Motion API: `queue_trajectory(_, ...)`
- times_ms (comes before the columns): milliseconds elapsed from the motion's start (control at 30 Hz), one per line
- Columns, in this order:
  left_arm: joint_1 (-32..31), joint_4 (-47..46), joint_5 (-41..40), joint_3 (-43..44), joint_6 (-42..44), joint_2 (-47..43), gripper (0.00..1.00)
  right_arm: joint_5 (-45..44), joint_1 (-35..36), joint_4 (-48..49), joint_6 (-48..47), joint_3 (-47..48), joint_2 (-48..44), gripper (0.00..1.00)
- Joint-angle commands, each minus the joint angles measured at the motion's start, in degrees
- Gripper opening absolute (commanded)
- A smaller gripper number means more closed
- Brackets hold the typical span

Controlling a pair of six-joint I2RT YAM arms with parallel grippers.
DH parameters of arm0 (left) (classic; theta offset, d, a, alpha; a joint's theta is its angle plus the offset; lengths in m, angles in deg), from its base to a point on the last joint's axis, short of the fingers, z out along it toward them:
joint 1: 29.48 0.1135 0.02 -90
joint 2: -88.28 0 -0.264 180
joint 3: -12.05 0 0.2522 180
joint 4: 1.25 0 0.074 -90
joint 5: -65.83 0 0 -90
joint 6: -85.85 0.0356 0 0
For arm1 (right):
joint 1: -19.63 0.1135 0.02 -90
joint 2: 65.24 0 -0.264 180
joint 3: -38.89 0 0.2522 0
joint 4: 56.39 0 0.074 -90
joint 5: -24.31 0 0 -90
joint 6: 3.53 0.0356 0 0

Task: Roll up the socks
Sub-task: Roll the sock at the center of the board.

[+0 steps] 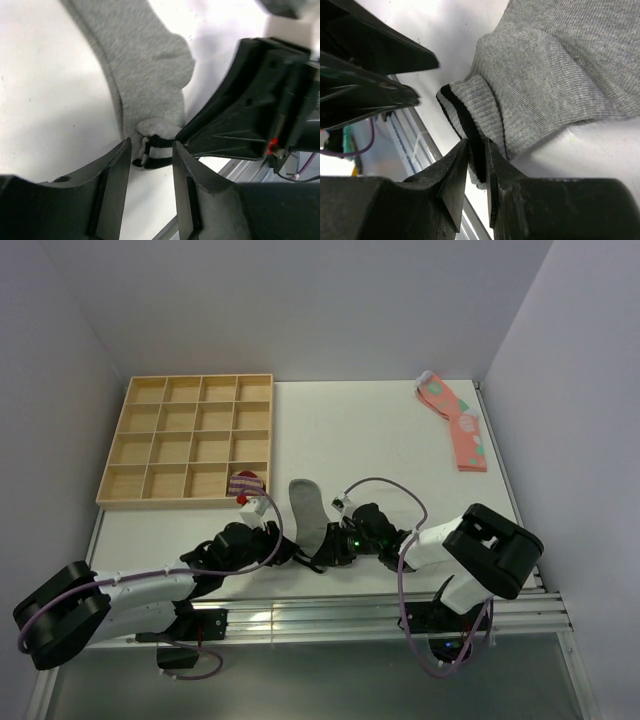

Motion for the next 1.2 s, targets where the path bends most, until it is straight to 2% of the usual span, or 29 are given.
queue_trajectory(0, -2.05, -4.73, -5.53, -0.89, 4.30, -3.84, 0.44, 4.99, -1.44, -10.40, -1.11, -0.27, 2.82, 0.27)
queue_trajectory(167, -4.61, -10.69, -8.62, -2.65, 7.55, -5.44, 0.46, 8.15, -3.29, -13.74, -1.63, 1.48, 2.38, 0.27)
queue_trajectory(333, -8.03, -18.08, -10.64, -4.67, 9.23, -2.36, 0.46, 12.54, -5.40, -16.04, -2.42, 2.98, 2.82, 0.27)
queue_trajectory(467, -8.56, -28.52, -7.93, -6.78, 9.58, 2.11, 0.46, 12.99, -6.10, -18.23, -3.30, 3.77, 3.08, 0.27)
queue_trajectory(700, -9.35, -35.75, -5.55, -8.01, 9.76, 7.92, 0.45, 13.52, -6.81, -19.03, -3.83, 4.39, 4.22, 0.27)
queue_trajectory(900, -9.71, -36.28, -4.67, -6.44, 11.60, 11.96, 0.44, 15.01, -7.07, -17.88, -3.22, 4.83, 6.16, 0.26)
queue_trajectory(1167, -10.94, -32.08, -10.11, -5.04, 10.90, 14.95, 0.43, 15.89, -8.30, -21.48, -4.09, 6.41, 5.19, 0.26)
